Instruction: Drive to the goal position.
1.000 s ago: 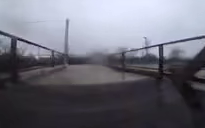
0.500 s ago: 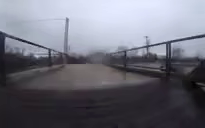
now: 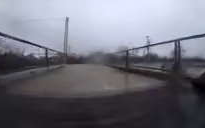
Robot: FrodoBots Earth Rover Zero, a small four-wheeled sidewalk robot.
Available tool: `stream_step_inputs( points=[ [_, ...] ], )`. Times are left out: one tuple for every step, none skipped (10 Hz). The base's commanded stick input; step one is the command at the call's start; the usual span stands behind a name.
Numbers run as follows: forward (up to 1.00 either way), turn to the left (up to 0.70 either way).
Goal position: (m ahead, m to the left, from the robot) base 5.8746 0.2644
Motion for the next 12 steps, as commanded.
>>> stream_step_inputs(
  points=[
    [1.0, 0.0],
    [1.0, -0.01],
    [1.0, -0.03],
    [1.0, -0.04],
    [1.0, -0.04],
    [1.0, -0.04],
    [1.0, -0.03],
    [1.0, 0.0],
    [1.0, 0.0],
    [1.0, 0.0],
    [1.0, 0.0],
    [1.0, 0.0]
  ],
)
